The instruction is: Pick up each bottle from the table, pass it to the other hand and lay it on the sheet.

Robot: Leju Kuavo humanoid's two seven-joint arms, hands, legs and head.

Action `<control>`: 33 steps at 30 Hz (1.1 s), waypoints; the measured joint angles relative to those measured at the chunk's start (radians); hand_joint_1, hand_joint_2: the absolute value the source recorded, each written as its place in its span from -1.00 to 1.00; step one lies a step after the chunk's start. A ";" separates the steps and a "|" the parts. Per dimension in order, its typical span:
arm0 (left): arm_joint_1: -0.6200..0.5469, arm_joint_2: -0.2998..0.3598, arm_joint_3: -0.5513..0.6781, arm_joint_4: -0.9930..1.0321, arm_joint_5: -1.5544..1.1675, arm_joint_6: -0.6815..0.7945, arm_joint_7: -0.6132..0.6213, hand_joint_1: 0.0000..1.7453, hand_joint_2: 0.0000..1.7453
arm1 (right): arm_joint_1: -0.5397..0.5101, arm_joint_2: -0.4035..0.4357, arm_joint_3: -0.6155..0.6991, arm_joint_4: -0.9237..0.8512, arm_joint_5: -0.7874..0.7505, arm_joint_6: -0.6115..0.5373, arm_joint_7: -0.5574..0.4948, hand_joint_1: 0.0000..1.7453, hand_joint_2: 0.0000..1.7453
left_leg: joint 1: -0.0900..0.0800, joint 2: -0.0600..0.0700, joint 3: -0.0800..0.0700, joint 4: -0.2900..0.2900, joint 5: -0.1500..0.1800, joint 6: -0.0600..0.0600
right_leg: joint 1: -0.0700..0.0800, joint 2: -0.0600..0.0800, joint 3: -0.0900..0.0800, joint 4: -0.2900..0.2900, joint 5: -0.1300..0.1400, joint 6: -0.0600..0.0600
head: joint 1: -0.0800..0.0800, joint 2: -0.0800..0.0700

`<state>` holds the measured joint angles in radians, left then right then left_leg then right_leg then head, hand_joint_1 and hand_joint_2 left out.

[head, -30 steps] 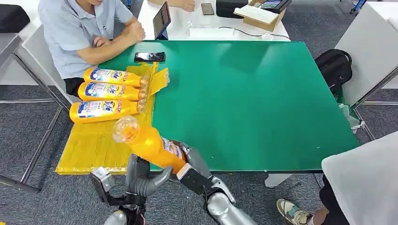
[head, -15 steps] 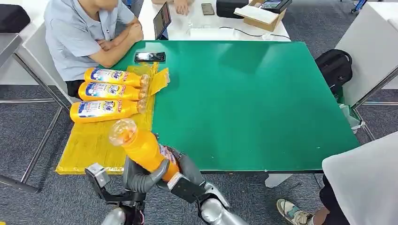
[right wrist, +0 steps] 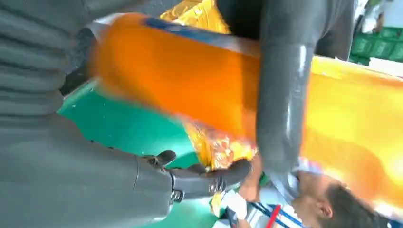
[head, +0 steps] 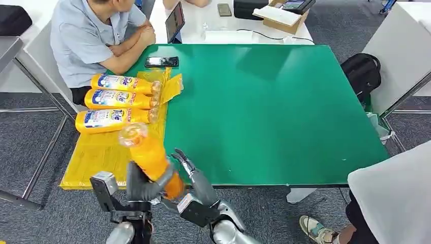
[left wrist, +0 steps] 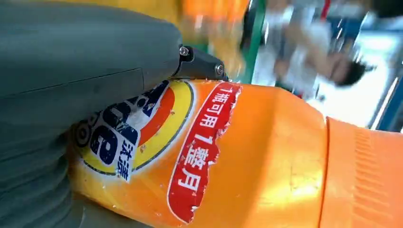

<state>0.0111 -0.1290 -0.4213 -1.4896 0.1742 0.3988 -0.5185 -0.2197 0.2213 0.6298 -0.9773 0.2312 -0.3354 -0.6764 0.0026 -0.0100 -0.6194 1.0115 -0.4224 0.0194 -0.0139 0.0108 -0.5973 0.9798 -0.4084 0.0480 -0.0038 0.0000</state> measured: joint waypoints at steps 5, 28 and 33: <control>-0.034 0.019 0.098 0.027 -0.343 0.246 -0.060 1.00 1.00 | 0.014 -0.002 0.027 -0.008 -0.010 -0.044 -0.020 -1.00 -1.00 | 0.000 0.000 0.000 0.000 0.000 0.000 | 0.000 0.000 0.000 0.000 0.000 0.000 | 0.000 0.000; -0.409 0.149 0.221 0.644 -1.165 0.161 0.287 0.76 1.00 | 0.020 -0.012 0.127 -0.068 -0.107 0.003 -0.022 -1.00 -1.00 | 0.000 0.001 0.001 0.000 0.001 0.000 | 0.000 0.000 0.000 0.001 0.001 -0.001 | 0.000 0.000; -0.471 0.152 0.177 0.778 -1.271 0.141 0.308 -1.00 1.00 | 0.018 -0.011 0.135 -0.068 -0.118 0.026 -0.022 -1.00 -1.00 | 0.000 0.000 0.002 0.000 0.001 -0.001 | 0.000 0.000 0.001 0.001 0.001 -0.001 | 0.000 0.000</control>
<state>-0.4602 0.0233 -0.2446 -0.7121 -1.0972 0.5394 -0.2106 -0.2014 0.2098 0.7652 -1.0456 0.1129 -0.3094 -0.6989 0.0028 -0.0098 -0.6177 1.0114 -0.4211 0.0185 -0.0139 0.0107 -0.5959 0.9806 -0.4076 0.0474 -0.0034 0.0000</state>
